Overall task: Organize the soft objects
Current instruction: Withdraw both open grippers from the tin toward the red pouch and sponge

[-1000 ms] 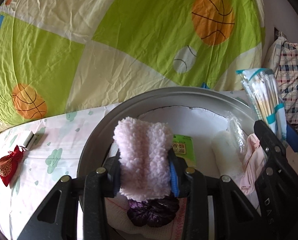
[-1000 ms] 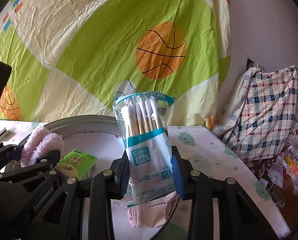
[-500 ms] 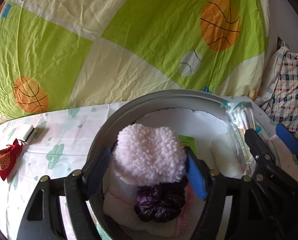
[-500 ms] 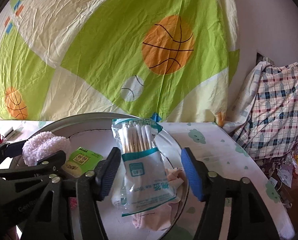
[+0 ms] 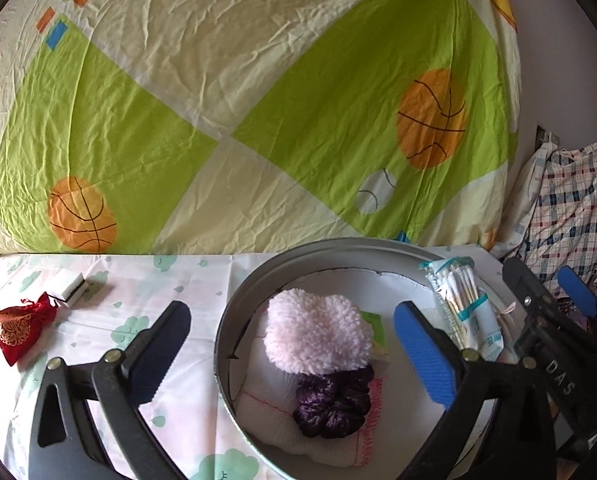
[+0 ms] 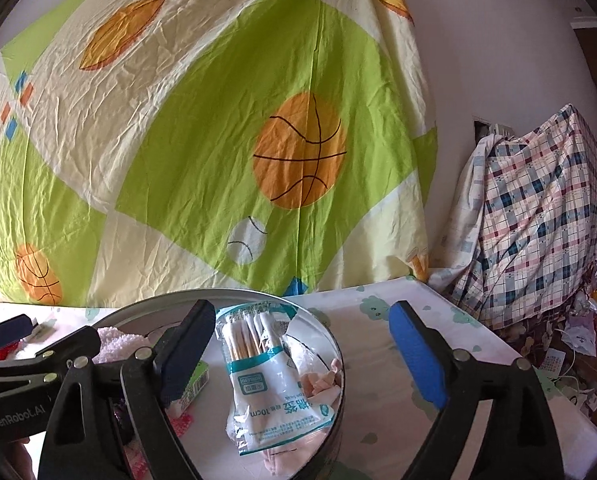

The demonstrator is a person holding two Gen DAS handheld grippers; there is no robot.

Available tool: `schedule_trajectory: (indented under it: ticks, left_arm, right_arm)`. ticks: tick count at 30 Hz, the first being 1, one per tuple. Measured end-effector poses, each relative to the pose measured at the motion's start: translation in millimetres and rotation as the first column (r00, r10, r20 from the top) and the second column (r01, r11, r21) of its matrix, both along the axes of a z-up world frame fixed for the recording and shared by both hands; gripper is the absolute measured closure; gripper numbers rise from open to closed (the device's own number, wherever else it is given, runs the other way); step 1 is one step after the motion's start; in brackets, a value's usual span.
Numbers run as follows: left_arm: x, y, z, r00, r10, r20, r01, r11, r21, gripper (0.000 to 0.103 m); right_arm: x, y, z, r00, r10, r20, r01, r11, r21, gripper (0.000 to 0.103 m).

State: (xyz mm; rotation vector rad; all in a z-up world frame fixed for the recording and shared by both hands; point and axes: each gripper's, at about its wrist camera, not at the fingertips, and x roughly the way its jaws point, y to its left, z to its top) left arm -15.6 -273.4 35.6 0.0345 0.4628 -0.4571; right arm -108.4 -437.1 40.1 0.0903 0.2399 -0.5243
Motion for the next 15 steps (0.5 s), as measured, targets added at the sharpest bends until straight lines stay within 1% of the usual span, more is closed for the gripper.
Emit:
schedule_trajectory:
  ticks: [5,8,10,13,15]
  left_arm:
    - [1,13,-4,0.999,0.036,0.017,-0.036,0.999,-0.012,0.000]
    - [-1,18,-6,0.997,0.059,0.051,-0.059,0.998,-0.001,0.000]
    - [-5,22,-8,0.993,0.077,0.090,-0.077,0.997,0.003,0.000]
    - [-9,25,-10,0.981,0.116,0.155,-0.122,0.992,0.030,0.000]
    - [-10,28,-11,0.977,0.131,0.167,-0.139,0.989,0.040,0.000]
  right_arm:
    - [-7,-8,1,0.999,-0.042,0.029,0.041,0.999,0.032,0.013]
    - [-9,-8,0,0.998,-0.051,0.040,0.049,0.998,0.035,0.013]
    - [-12,-3,1,0.997,-0.055,0.060,0.054,0.998,0.011,0.013]
    - [-18,7,3,0.993,-0.054,0.105,0.059,0.997,-0.047,0.013]
    - [-21,14,3,0.990,-0.060,0.124,0.072,0.993,-0.092,0.013]
